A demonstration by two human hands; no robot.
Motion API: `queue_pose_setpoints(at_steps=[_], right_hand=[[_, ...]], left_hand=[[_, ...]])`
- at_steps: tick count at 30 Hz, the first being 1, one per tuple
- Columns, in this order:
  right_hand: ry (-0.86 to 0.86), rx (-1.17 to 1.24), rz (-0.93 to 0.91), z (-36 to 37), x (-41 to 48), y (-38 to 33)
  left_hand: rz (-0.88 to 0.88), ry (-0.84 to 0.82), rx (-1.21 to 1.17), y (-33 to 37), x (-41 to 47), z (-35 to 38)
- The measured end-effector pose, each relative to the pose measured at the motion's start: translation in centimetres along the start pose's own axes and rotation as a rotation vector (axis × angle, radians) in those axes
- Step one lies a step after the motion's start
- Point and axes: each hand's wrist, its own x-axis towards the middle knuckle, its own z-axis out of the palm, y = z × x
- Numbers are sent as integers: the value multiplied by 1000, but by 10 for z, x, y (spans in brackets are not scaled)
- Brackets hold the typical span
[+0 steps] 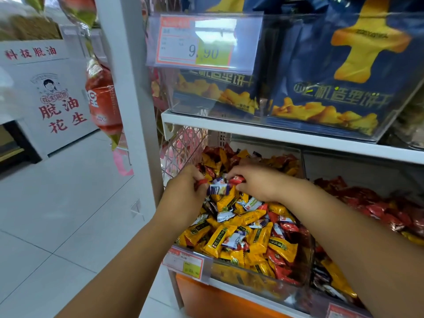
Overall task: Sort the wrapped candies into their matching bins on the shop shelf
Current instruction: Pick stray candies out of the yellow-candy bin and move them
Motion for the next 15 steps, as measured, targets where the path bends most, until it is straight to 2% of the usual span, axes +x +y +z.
queue_pose_setpoints(at_steps=[4,9,12,15], right_hand=[[53,24,19,3,-9,5],[207,211,25,2,-42,8],[302,246,-9,1,-66,7],[315,189,-30,3,-79,10]], left_hand=[[-31,-21,-98,0,3,3],[-57,-4,-188,1,15,9],[-92,1,-164,1,25,17],[-115,64,-23,5,32,25]])
